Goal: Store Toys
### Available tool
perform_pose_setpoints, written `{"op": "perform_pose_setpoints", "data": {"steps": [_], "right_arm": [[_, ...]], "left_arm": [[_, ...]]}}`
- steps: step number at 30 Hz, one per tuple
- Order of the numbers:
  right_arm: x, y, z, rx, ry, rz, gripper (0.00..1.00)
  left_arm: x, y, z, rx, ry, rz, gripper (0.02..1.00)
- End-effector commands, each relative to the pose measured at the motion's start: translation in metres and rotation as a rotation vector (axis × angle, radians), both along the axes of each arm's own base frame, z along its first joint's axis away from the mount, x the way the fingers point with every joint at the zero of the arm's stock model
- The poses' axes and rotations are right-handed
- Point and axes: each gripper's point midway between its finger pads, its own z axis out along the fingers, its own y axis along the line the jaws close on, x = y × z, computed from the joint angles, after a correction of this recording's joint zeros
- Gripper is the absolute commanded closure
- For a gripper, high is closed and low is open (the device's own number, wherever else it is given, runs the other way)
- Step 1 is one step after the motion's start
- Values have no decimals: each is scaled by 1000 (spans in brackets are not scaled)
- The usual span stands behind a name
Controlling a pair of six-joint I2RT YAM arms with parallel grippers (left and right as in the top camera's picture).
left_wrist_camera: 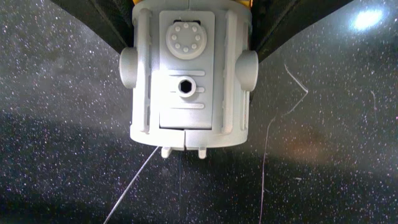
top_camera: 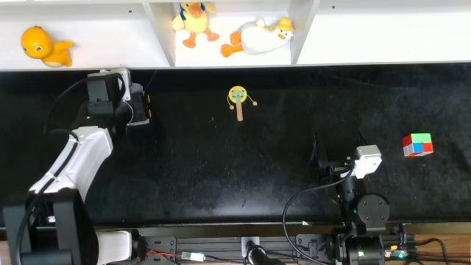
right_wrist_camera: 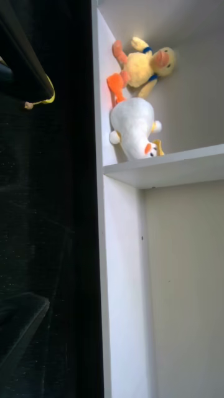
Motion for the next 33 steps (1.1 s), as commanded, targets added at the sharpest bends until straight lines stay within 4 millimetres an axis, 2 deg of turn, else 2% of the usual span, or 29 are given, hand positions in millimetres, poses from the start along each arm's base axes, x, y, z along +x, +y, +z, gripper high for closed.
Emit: {"op": "perform_pose_setpoints", "data": {"steps": [1, 6, 14, 22, 33], "right_arm": [[0, 2, -4, 4, 2, 10, 7], [0, 2, -4, 4, 2, 10, 5], [0, 2, -4, 4, 2, 10, 7], [0, 2, -4, 4, 2, 10, 5], [0, 2, -4, 4, 2, 10, 5]], "left_arm": [[2, -6, 44, -9, -120, -17, 562], [4, -5, 88, 5, -231, -22, 566], [23, -3, 129, 42, -285, -46, 579], [60, -2, 139, 44, -268, -49, 599], [117, 1, 125, 41, -241, -49, 603]]}}
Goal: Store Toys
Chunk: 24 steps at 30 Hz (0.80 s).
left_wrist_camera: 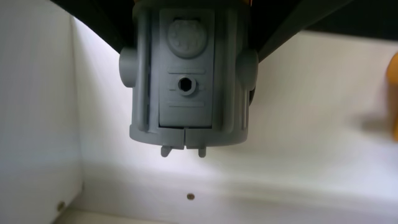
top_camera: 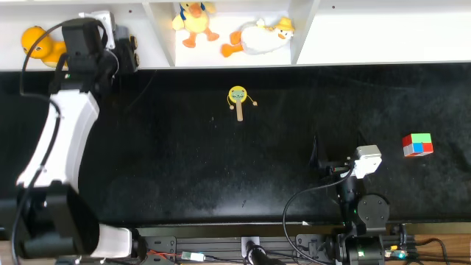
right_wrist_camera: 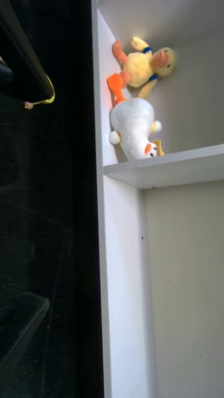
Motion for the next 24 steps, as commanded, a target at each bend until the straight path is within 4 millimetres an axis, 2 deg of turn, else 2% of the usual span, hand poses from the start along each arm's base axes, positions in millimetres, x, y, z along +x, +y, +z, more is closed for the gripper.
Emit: {"op": "perform_pose_setpoints", "data": {"steps": [1, 3, 7, 10, 11, 13, 18, 21, 24], "right_arm": [[0, 2, -4, 4, 2, 9, 7], [0, 2, -4, 4, 2, 9, 7], [0, 2, -4, 4, 2, 9, 5], [0, 2, -4, 4, 2, 9, 5], [0, 2, -4, 4, 2, 9, 5], [0, 2, -4, 4, 2, 9, 5], [0, 2, -4, 4, 2, 9, 5], [0, 2, -4, 4, 2, 9, 7], [0, 2, -4, 4, 2, 9, 7]], "left_arm": [[24, -3, 6, 15, -22, -24, 601], [31, -3, 1, 14, -14, -24, 601], [36, -3, -4, 14, -12, -23, 467], [37, -2, -3, 15, -14, -23, 237], [37, -2, -3, 15, -14, -22, 117], [35, -3, -4, 14, -8, -23, 42], [17, -1, 8, 24, 10, -12, 20], [-7, 5, 20, 50, -3, 17, 20], [-37, 4, 19, 54, 1, 16, 20]]}}
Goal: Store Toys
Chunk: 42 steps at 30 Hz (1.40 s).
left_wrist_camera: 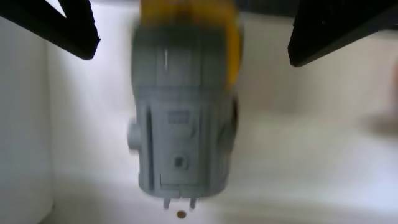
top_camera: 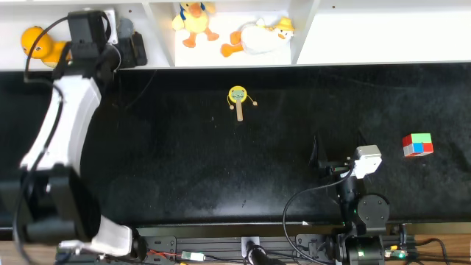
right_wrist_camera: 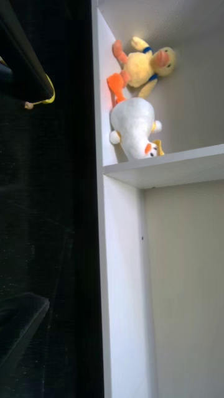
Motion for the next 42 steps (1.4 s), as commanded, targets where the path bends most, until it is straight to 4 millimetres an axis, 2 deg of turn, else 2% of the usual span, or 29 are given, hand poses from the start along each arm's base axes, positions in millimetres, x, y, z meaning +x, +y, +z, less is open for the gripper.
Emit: {"op": "perform_pose_setpoints", "data": {"steps": [1, 6, 7, 9, 11, 14, 16, 18, 21, 25, 28, 34, 38, 42], "right_arm": [[0, 2, -4, 4, 2, 9, 5], [0, 2, -4, 4, 2, 9, 5], [0, 2, -4, 4, 2, 9, 5], [0, 2, -4, 4, 2, 9, 5], [0, 2, -4, 4, 2, 9, 5], [0, 2, -4, 4, 2, 9, 5], [0, 2, -4, 4, 2, 9, 7], [0, 2, -4, 4, 2, 9, 7], [0, 2, -4, 4, 2, 9, 5], [0, 2, -4, 4, 2, 9, 5], [0, 2, -4, 4, 2, 9, 5], [0, 2, -4, 4, 1, 9, 7], [0, 2, -4, 4, 2, 9, 5], [0, 2, -4, 4, 2, 9, 5]], "left_arm": [[-44, -1, 27, 29, -58, 9, 23], [-107, -6, 11, 1, -30, 12, 20], [-121, -12, 7, -52, -22, 15, 20], [-137, -23, 7, -127, -57, 10, 20], [-132, -23, 32, -172, -239, 39, 20], [-132, -34, 75, -190, -553, -36, 20], [-147, -42, 86, -152, -682, -91, 20], [-166, -51, 86, -112, -765, -143, 20], [-189, -60, 77, -81, -851, -191, 23], [-208, -58, 49, -79, -874, -181, 20], [-216, -51, 28, -65, -872, -146, 20], [-227, -30, -11, -14, -722, -35, 20], [-227, -30, -11, 103, -716, -88, 20], [-226, -29, -11, 121, -715, -96, 20]]}}
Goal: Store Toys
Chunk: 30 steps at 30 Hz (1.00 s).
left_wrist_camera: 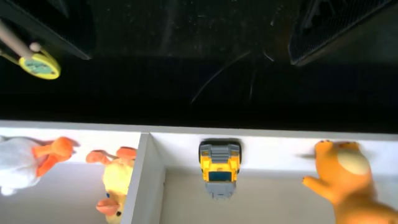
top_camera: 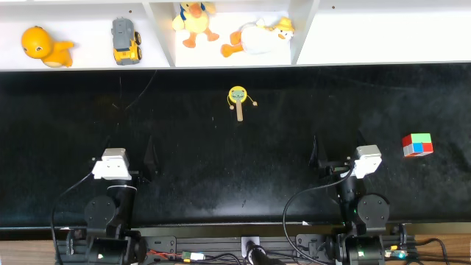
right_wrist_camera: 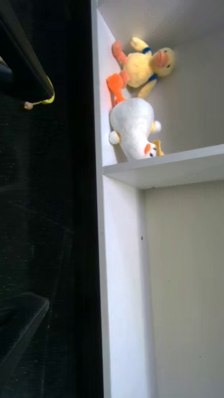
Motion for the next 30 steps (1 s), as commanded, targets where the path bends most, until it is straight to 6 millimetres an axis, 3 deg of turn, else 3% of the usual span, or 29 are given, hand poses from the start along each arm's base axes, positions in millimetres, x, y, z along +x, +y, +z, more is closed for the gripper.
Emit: {"op": "perform_pose_setpoints", "data": {"steps": [1, 28, 30], "right_arm": [[0, 2, -4, 4, 1, 10, 5], [0, 2, -4, 3, 1, 8, 5], [1, -10, -4, -34, -2, -59, 5]], "left_arm": [[0, 4, 2, 71, -11, 19, 20], [0, 4, 2, 71, -11, 19, 20], [0, 4, 2, 71, -11, 20, 20]]}}
